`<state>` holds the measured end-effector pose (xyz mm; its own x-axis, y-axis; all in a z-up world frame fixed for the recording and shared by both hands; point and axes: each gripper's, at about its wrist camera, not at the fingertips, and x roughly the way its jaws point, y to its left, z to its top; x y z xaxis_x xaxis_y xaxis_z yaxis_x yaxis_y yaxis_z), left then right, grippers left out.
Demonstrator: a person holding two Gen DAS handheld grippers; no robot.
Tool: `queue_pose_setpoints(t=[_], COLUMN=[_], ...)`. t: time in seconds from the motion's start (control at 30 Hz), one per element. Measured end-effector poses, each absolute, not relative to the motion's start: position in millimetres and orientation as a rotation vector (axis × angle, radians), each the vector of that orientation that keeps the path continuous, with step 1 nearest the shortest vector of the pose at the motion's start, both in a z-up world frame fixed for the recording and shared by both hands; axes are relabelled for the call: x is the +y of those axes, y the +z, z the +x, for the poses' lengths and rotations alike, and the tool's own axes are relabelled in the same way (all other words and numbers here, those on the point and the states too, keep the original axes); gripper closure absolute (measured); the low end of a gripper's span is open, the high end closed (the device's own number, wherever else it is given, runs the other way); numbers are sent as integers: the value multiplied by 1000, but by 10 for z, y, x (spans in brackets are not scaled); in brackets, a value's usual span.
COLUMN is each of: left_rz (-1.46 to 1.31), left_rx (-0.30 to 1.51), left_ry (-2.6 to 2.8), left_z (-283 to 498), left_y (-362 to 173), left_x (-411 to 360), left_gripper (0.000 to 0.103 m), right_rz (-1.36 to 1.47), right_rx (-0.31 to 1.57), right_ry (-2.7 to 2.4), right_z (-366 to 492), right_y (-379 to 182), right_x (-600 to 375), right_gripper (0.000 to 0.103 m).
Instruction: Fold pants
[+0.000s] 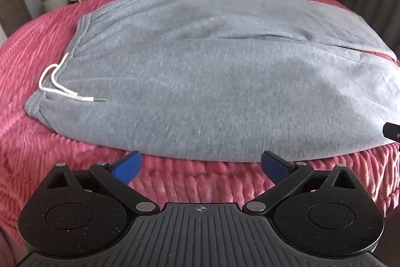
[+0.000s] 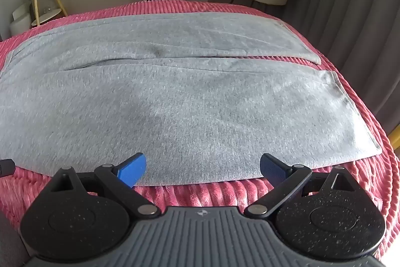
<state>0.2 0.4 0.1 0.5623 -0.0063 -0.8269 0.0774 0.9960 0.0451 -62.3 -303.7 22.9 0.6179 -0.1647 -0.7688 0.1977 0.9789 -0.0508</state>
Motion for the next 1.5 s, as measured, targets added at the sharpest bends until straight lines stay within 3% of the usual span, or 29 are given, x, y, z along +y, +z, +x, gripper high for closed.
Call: queue_pose_setpoints(t=[1.5], left_rz=[83], left_rx=[974], left_ry=[-45], left_z=[-7], left_y=[-25], left_x=[29], left_gripper=[0], right_rz=[66], right_rx=[876], right_ry=[-211], right_z=[-626], right_y=[242], right_x=[-3084], right_gripper=[5])
